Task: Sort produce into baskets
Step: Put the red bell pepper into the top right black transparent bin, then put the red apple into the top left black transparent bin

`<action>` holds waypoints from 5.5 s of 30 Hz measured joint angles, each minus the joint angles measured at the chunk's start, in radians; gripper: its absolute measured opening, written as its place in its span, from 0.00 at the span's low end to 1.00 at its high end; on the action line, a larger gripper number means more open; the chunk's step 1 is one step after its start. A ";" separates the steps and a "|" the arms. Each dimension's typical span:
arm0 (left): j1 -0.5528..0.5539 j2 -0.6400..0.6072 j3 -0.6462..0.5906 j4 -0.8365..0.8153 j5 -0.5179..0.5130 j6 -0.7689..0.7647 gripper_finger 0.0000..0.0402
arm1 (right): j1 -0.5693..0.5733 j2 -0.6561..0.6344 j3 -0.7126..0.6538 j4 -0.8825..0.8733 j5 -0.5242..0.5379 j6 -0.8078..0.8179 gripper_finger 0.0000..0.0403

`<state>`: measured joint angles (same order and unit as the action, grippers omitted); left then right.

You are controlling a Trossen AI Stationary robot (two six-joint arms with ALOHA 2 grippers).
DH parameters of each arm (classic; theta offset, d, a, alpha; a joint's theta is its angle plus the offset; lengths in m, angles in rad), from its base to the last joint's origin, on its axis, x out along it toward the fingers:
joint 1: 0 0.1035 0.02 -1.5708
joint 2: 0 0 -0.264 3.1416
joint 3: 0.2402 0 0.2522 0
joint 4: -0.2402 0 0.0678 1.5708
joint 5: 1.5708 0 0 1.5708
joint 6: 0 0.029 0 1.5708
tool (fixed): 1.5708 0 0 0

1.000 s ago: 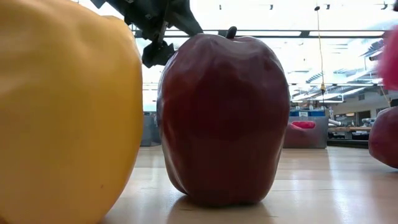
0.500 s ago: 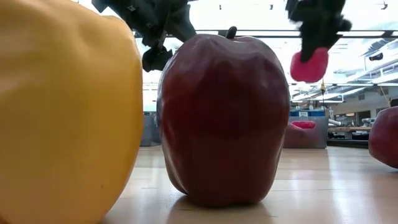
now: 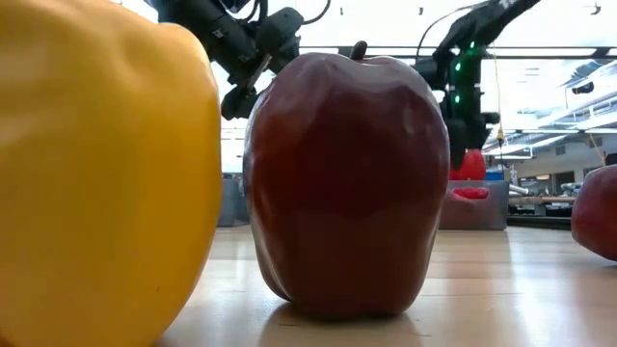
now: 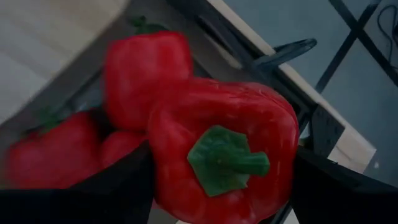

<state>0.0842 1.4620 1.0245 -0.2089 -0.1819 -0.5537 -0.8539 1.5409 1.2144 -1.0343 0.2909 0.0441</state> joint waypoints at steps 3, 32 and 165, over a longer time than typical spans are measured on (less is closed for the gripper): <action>0.007 0.000 0.000 0.000 -0.002 0.000 0.98 | -0.041 0.042 0.000 0.044 -0.018 -0.088 0.76; -0.144 0.052 0.000 0.087 0.240 0.468 0.98 | 0.053 -0.321 0.055 0.108 -0.262 0.062 0.98; 0.122 -0.001 0.156 -0.148 0.113 0.317 0.97 | 1.022 -0.254 -0.159 0.050 -0.612 0.142 0.92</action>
<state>0.2066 1.4612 1.1805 -0.3566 -0.0684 -0.2371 0.1683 1.2866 1.0555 -0.9844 -0.3206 0.1865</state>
